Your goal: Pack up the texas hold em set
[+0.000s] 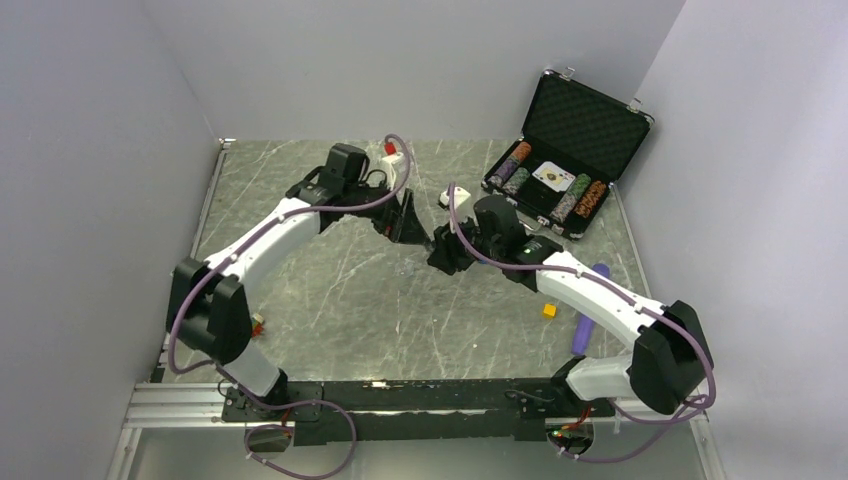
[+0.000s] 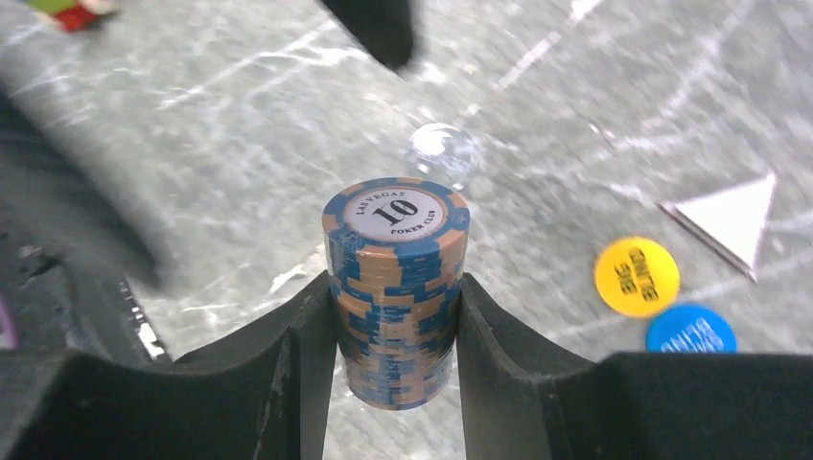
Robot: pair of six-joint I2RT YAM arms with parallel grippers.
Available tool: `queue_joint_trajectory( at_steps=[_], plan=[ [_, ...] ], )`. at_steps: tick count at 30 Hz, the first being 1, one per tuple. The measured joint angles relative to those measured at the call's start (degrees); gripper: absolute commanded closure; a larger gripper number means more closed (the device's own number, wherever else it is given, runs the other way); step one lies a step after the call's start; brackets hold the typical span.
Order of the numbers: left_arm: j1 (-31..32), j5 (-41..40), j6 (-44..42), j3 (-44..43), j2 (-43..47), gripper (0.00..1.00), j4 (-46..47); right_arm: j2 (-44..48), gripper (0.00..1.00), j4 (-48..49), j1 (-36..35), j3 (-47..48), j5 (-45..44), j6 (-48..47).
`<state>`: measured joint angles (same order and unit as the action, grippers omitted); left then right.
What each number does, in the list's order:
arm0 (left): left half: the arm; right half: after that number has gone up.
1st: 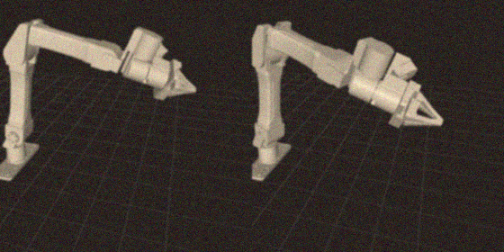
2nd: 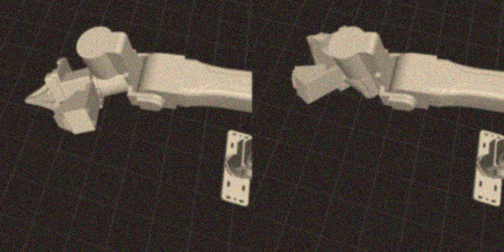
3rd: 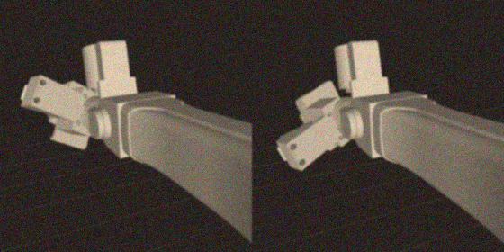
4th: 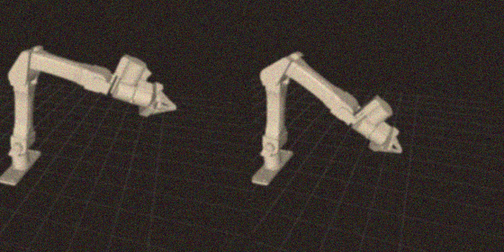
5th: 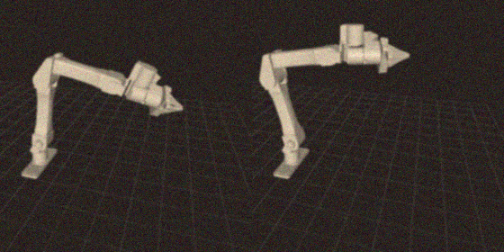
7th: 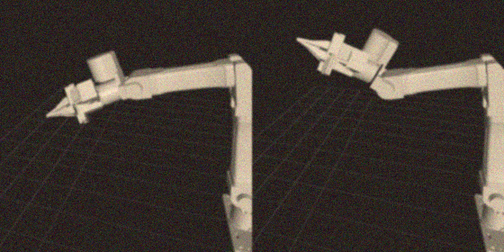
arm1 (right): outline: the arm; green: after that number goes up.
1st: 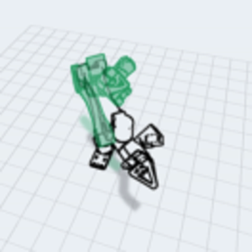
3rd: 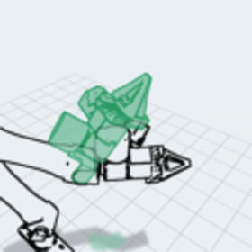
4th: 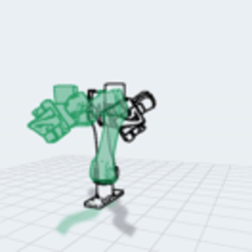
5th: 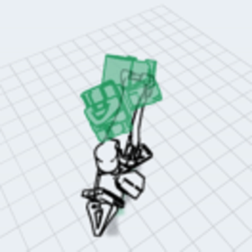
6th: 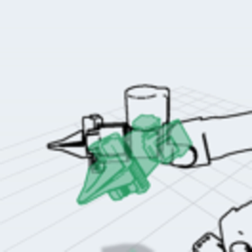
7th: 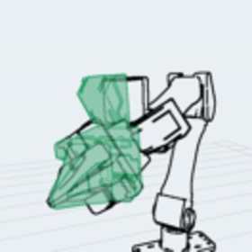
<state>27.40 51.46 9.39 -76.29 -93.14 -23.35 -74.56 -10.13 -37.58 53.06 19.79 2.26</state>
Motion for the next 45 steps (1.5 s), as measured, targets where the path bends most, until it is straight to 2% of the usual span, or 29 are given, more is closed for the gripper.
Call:
queue_joint_trajectory(
  at_steps=[4, 8, 15, 20, 24, 34, 45],
  plan=[
    [-0.35, -4.94, -0.09, 1.84, 6.21, 0.01, 0.90, 0.04, 1.00, -2.69, 1.86, -1.44, -6.14, 3.02],
    [-1.40, -11.58, -0.11, 4.15, 12.13, 0.01, 3.45, 0.46, 1.00, -5.42, 7.10, -1.84, -10.12, 6.99],
    [-2.67, -24.52, -0.76, 6.78, 16.59, 0.01, 4.74, 1.64, 1.00, -12.09, 27.93, -1.44, -14.10, 13.35],
    [-2.69, -26.97, -0.72, 6.86, 16.57, 0.01, 4.76, -1.09, 1.00, -17.27, 40.19, 0.96, -14.75, 14.67],
    [-2.69, -27.39, -0.72, 6.93, 16.57, 0.01, 4.96, -8.44, 1.00, -19.54, 47.17, 6.38, -11.50, 15.26],
    [-2.67, -28.68, -0.76, 6.93, 16.57, 0.01, 5.03, -22.16, 1.00, -22.29, 55.52, 15.74, -3.37, 16.48],
    [-2.69, -29.35, -1.20, 6.93, 16.57, 0.01, 4.98, -28.20, 1.00, -22.91, 57.00, 20.92, -1.29, 16.83]
  ],
)
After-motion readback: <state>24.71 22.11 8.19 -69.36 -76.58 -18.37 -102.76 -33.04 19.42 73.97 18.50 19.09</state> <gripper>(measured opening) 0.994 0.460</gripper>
